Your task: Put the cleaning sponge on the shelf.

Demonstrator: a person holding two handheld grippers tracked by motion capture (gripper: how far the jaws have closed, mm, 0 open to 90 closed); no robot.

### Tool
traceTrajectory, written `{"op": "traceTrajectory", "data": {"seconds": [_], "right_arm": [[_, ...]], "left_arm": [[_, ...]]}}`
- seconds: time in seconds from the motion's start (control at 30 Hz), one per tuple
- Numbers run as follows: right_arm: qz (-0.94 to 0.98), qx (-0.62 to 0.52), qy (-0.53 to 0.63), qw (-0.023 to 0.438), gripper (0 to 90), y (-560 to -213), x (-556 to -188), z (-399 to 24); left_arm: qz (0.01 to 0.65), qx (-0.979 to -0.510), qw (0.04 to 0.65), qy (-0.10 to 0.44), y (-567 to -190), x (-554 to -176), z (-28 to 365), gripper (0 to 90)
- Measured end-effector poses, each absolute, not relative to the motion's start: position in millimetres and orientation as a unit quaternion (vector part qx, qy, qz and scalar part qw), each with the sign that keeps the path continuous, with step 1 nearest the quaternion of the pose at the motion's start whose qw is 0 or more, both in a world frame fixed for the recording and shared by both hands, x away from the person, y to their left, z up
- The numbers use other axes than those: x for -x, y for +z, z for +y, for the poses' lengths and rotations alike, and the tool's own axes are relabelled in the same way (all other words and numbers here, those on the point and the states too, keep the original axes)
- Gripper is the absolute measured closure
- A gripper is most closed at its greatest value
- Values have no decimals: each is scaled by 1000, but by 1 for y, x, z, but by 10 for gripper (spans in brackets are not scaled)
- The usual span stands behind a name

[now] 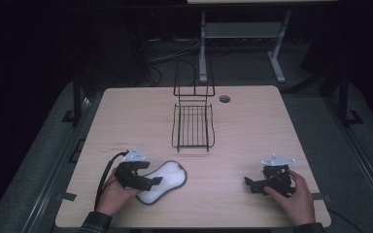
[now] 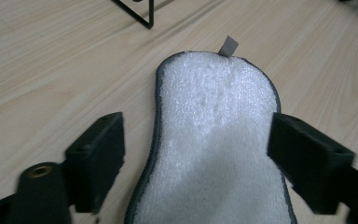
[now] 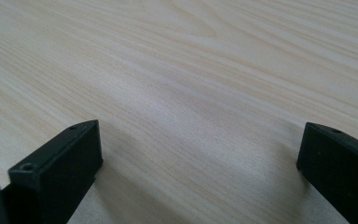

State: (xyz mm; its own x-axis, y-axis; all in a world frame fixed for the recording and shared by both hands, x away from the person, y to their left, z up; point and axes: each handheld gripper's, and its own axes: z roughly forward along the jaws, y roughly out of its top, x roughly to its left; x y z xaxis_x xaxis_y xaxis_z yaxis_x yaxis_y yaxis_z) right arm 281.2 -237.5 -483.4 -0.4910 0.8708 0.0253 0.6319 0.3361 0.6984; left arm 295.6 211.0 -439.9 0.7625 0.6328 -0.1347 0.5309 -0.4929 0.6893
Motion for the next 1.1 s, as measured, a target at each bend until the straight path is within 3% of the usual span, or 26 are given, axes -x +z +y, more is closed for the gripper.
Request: {"op": "traceTrajectory", "data": {"seconds": [1.1], "right_arm": [[797, -473, 330, 180, 0, -483, -281, -237]], "left_arm": [[318, -884, 337, 65, -462, -298, 194, 128]]}}
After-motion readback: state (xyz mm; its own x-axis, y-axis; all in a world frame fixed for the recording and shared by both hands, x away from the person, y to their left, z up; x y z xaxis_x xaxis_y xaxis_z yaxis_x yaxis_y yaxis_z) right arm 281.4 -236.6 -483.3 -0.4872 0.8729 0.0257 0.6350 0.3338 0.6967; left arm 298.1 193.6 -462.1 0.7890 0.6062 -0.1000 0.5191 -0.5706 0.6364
